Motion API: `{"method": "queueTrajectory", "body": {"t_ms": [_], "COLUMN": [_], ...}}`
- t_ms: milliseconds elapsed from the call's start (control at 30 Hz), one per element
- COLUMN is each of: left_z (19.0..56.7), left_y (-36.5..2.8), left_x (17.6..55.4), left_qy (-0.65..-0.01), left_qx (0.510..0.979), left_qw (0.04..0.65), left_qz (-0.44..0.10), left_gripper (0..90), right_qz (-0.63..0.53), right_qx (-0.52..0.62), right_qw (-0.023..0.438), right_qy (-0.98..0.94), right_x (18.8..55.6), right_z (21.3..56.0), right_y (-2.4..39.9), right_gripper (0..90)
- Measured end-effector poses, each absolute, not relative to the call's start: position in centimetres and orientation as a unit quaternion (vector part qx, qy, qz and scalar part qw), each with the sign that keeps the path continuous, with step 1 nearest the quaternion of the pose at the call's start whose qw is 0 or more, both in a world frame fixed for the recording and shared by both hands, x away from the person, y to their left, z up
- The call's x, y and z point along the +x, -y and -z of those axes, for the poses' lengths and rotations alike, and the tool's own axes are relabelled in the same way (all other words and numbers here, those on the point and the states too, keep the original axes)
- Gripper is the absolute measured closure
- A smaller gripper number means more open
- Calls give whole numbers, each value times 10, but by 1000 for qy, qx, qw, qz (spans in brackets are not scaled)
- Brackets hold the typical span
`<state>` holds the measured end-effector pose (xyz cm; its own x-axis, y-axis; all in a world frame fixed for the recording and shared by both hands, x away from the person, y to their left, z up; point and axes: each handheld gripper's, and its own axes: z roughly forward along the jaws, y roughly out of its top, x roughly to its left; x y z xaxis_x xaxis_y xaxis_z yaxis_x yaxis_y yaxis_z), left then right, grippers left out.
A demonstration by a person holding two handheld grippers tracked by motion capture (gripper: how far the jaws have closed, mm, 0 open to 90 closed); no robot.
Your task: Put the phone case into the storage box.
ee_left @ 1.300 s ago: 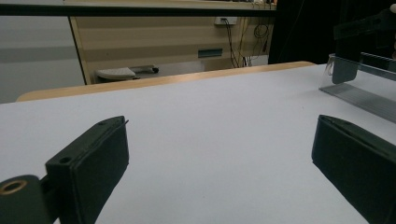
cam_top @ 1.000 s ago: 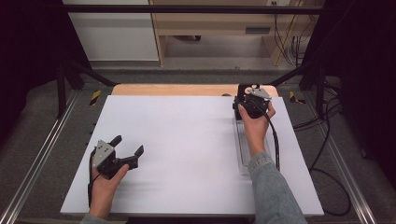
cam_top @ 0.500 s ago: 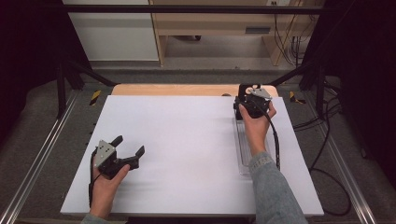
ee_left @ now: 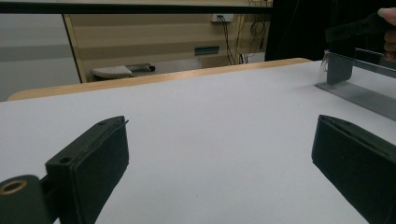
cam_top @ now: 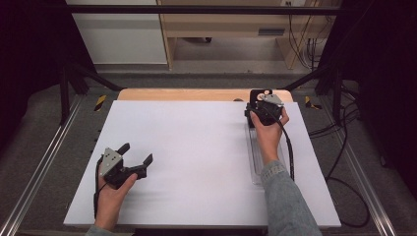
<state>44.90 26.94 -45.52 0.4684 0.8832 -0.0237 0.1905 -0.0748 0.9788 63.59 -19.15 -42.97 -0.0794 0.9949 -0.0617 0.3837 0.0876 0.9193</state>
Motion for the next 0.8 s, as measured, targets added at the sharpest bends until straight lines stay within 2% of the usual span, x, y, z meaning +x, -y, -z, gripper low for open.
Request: {"method": "queueTrajectory", "body": {"t_ms": [800], "left_z": [456], "left_y": [-269], "left_x": [449], "left_qy": [-407], "left_qx": [662], "left_qw": [545], "left_qz": [-316], "left_gripper": [42], "right_qz": [-388], "right_qx": [557], "right_qw": [381], "right_qy": [-628], "right_x": [638], "right_z": [434], "right_y": [190], "right_gripper": [128]}}
